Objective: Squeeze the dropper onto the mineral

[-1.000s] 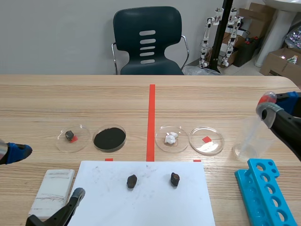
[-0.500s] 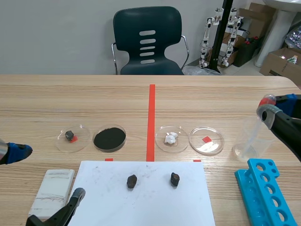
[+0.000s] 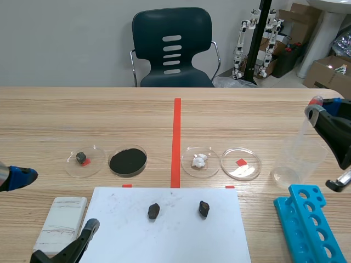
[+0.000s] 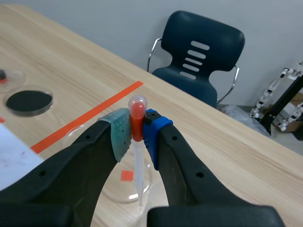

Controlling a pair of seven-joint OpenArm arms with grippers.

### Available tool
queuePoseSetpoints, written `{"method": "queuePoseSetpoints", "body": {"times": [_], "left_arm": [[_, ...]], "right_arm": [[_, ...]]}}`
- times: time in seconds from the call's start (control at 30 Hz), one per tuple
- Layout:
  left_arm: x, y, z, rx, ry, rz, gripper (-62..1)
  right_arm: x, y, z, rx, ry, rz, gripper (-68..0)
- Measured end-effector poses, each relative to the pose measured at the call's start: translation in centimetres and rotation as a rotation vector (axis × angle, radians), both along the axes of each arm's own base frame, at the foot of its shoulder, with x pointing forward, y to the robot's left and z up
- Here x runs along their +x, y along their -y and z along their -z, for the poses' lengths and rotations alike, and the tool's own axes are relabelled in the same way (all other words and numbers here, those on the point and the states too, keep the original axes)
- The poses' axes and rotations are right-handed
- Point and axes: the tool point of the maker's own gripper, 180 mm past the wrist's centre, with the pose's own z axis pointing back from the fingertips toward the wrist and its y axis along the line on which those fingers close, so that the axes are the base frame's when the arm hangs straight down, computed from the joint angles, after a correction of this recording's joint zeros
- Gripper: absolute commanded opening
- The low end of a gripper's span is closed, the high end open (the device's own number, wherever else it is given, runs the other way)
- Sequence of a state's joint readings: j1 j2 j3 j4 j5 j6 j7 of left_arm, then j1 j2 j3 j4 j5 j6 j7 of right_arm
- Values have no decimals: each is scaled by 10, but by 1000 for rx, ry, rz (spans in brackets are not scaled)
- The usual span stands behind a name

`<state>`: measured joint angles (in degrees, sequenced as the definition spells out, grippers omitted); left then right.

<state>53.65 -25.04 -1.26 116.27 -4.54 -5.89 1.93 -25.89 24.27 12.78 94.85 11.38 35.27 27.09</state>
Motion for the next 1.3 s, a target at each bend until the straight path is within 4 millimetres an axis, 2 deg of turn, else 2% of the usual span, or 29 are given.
{"method": "queuePoseSetpoints", "body": {"times": [0.17, 0.4, 0.63, 0.97, 1.13, 1.3], "left_arm": [[0, 0, 0, 0, 0, 0, 14], [0, 0, 0, 0, 0, 0, 14], [0, 0, 0, 0, 0, 0, 14], [0, 0, 0, 0, 0, 0, 14], [0, 0, 0, 0, 0, 0, 14], [0, 0, 0, 0, 0, 0, 14]], "right_arm": [[24, -10, -6, 30, 50, -9, -600], [51, -43, -16, 73, 114, -61, -600], [66, -79, -13, 85, 129, -113, -600], [73, -111, 13, 107, 78, -126, -600], [66, -124, 33, 109, 22, -158, -600], [62, -131, 43, 122, -11, -174, -600]]}}
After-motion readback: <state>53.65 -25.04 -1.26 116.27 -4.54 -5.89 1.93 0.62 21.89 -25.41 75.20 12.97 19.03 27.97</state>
